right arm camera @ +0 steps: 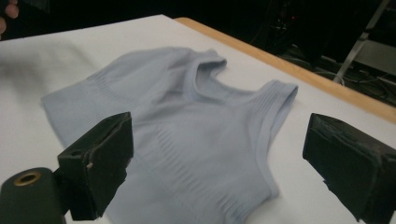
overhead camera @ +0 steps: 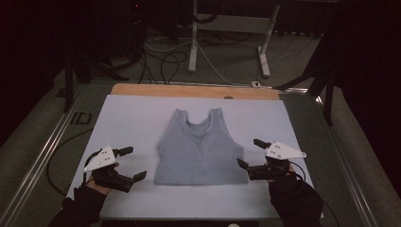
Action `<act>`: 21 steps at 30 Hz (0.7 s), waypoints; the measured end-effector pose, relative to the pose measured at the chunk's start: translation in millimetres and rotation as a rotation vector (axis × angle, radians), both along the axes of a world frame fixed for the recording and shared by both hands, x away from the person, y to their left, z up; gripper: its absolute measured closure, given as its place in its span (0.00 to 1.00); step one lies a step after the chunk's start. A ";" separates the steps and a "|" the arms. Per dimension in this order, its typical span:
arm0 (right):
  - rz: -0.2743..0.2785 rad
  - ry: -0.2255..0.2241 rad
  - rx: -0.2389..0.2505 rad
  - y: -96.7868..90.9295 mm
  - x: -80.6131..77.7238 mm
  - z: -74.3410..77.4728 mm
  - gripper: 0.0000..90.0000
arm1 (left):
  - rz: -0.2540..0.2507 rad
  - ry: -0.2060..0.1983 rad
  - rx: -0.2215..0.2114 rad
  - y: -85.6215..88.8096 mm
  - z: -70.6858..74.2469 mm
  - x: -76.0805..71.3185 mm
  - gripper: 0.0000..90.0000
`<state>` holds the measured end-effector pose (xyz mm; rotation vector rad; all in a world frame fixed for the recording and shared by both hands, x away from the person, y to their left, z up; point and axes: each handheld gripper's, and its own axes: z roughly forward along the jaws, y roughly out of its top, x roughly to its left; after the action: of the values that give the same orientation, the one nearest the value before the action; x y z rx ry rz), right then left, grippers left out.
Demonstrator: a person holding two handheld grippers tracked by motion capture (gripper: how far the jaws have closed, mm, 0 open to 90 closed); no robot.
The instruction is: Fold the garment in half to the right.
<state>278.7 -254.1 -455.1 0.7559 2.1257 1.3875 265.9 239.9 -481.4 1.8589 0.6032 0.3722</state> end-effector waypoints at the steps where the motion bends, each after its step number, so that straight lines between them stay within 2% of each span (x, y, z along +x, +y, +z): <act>1: 0.001 -0.001 0.001 1.5 2.2 2.6 0.10 | -0.001 0.002 0.000 -0.3 0.5 0.3 0.00; 6: 0.012 -0.007 0.006 7.9 10.6 9.2 0.10 | 0.004 0.002 0.014 -1.4 3.9 1.8 0.00; 9: 0.027 -0.020 0.003 15.7 21.3 16.0 0.10 | 0.006 -0.001 0.021 -2.6 6.9 2.8 0.00; 12: 0.028 -0.021 0.002 17.5 23.9 17.2 0.10 | 0.011 0.000 0.027 -3.7 8.6 3.6 0.00; 13: 0.031 -0.024 0.008 22.7 31.9 20.3 0.10 | 0.015 0.000 0.035 -5.8 11.1 4.8 0.00; 21: 0.048 -0.027 0.013 38.9 52.2 24.6 0.10 | 0.020 -0.005 0.053 -15.2 18.3 5.6 0.00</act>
<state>330.9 -215.2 -430.5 0.6919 2.1288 1.4296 271.5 224.7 -463.2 1.9037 0.6140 0.4092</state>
